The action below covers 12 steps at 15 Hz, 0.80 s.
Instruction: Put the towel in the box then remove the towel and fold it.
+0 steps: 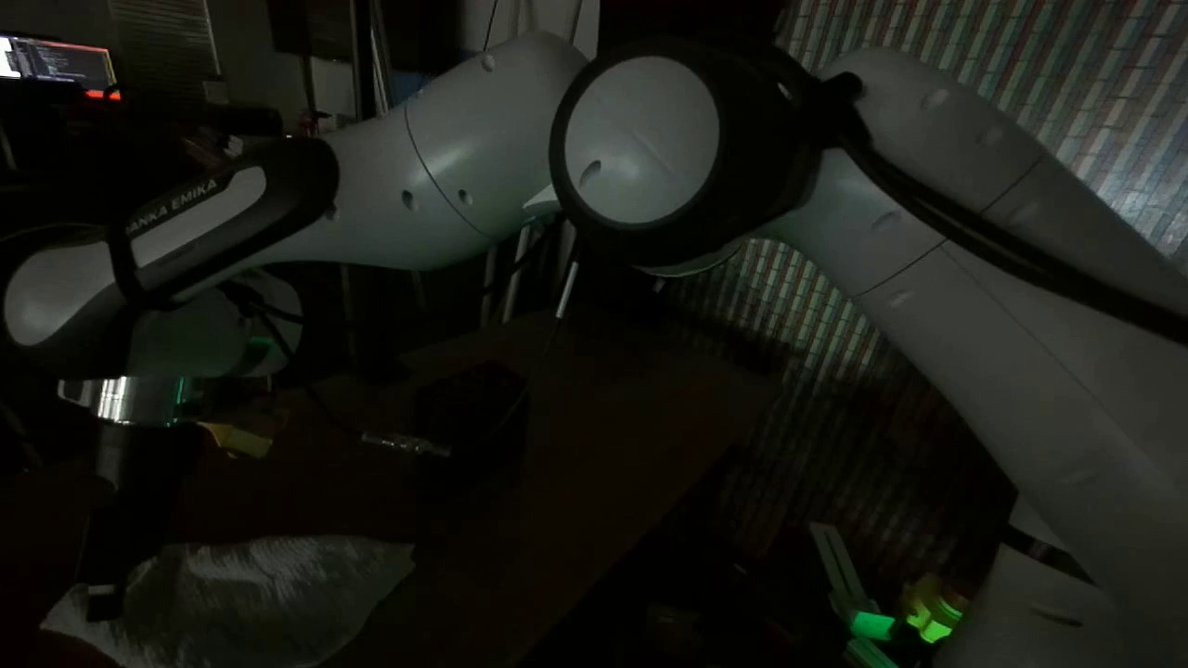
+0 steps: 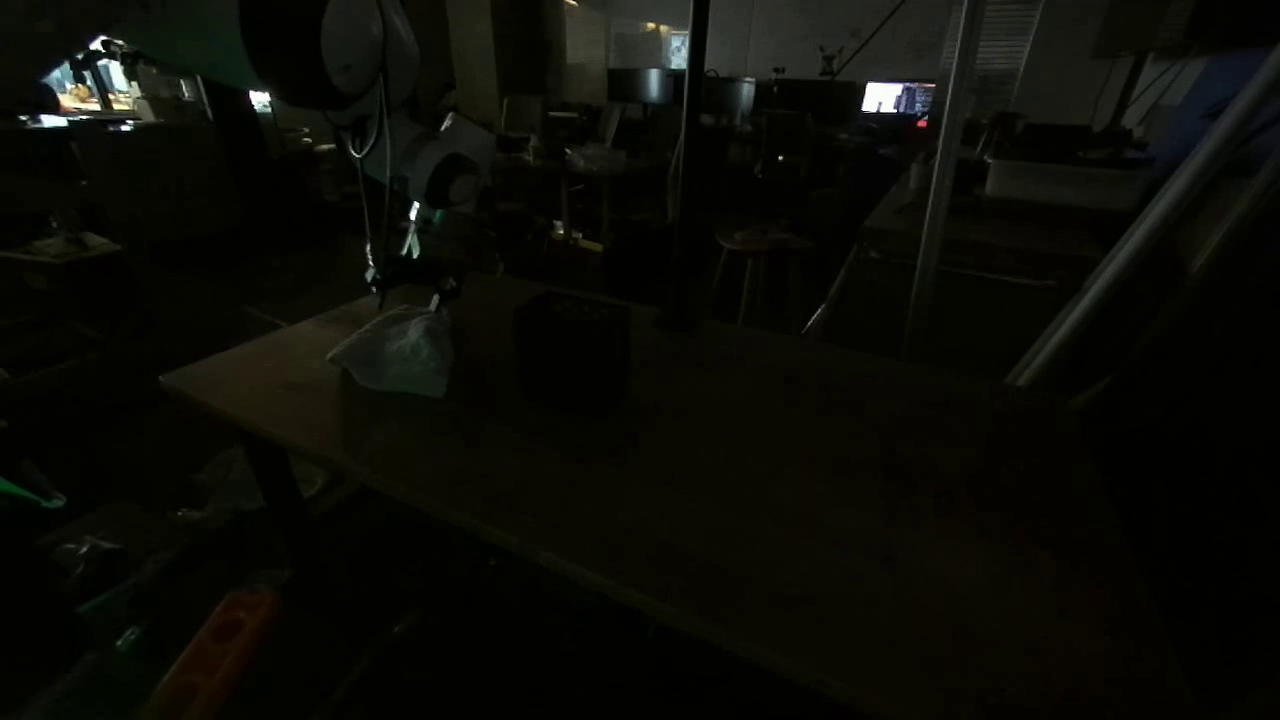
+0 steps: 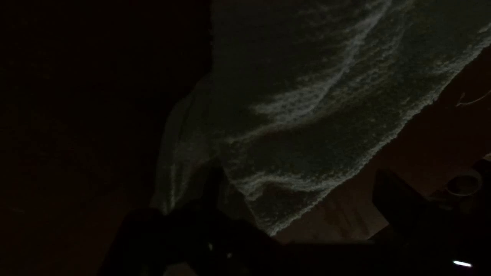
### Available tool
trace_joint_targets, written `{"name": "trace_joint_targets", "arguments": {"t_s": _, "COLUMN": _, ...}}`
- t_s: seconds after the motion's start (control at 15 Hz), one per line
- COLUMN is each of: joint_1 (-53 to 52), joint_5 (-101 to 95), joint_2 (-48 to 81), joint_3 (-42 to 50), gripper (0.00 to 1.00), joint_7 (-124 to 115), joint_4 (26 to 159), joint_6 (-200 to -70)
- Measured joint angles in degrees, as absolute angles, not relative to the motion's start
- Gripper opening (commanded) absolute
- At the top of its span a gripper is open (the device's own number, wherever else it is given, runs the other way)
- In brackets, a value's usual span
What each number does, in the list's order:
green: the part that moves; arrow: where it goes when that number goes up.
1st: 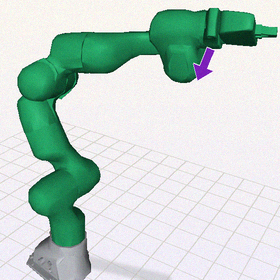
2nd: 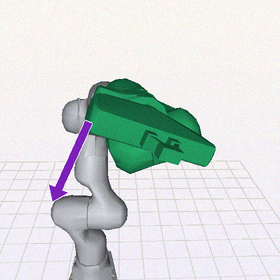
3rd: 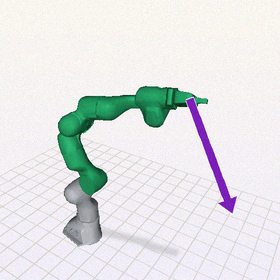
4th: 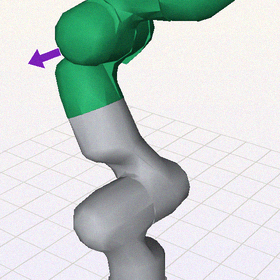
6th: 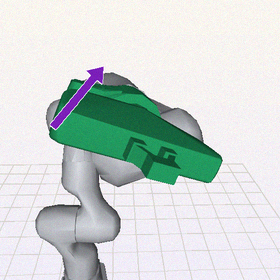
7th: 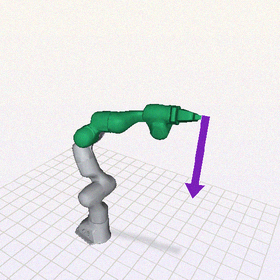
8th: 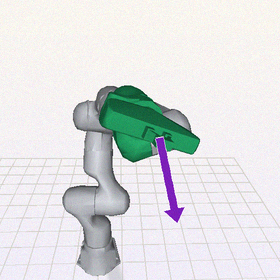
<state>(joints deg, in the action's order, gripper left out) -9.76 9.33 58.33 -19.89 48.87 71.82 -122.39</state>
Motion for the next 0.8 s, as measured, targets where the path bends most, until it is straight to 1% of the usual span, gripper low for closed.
{"name": "trace_joint_targets", "arguments": {"t_s": 0.07, "joint_1": -9.81, "joint_5": 9.33, "joint_2": 58.89, "joint_3": -19.91, "gripper": 0.75, "joint_7": 49.01, "joint_4": 71.3, "joint_6": -122.16}}
{"name": "trace_joint_targets", "arguments": {"t_s": 0.13, "joint_1": -9.84, "joint_5": 9.33, "joint_2": 59.36, "joint_3": -19.96, "gripper": 0.68, "joint_7": 49.15, "joint_4": 70.81, "joint_6": -121.91}}
{"name": "trace_joint_targets", "arguments": {"t_s": 0.2, "joint_1": -9.84, "joint_5": 9.33, "joint_2": 59.75, "joint_3": -20.02, "gripper": 0.58, "joint_7": 49.25, "joint_4": 70.42, "joint_6": -121.75}}
{"name": "trace_joint_targets", "arguments": {"t_s": 0.33, "joint_1": -9.86, "joint_5": 9.33, "joint_2": 60.03, "joint_3": -20.12, "gripper": 0.42, "joint_7": 49.45, "joint_4": 69.82, "joint_6": -121.2}}
{"name": "trace_joint_targets", "arguments": {"t_s": 0.67, "joint_1": -10.49, "joint_5": 9.33, "joint_2": 60.02, "joint_3": -20.44, "gripper": 0.05, "joint_7": 50.13, "joint_4": 68.87, "joint_6": -118.54}}
{"name": "trace_joint_targets", "arguments": {"t_s": 0.73, "joint_1": -10.7, "joint_5": 9.33, "joint_2": 59.99, "joint_3": -20.49, "gripper": 0.0, "joint_7": 50.29, "joint_4": 68.78, "joint_6": -118.14}}
{"name": "trace_joint_targets", "arguments": {"t_s": 0.8, "joint_1": -10.88, "joint_5": 9.33, "joint_2": 59.94, "joint_3": -20.51, "gripper": 0.0, "joint_7": 50.38, "joint_4": 68.75, "joint_6": -117.8}}
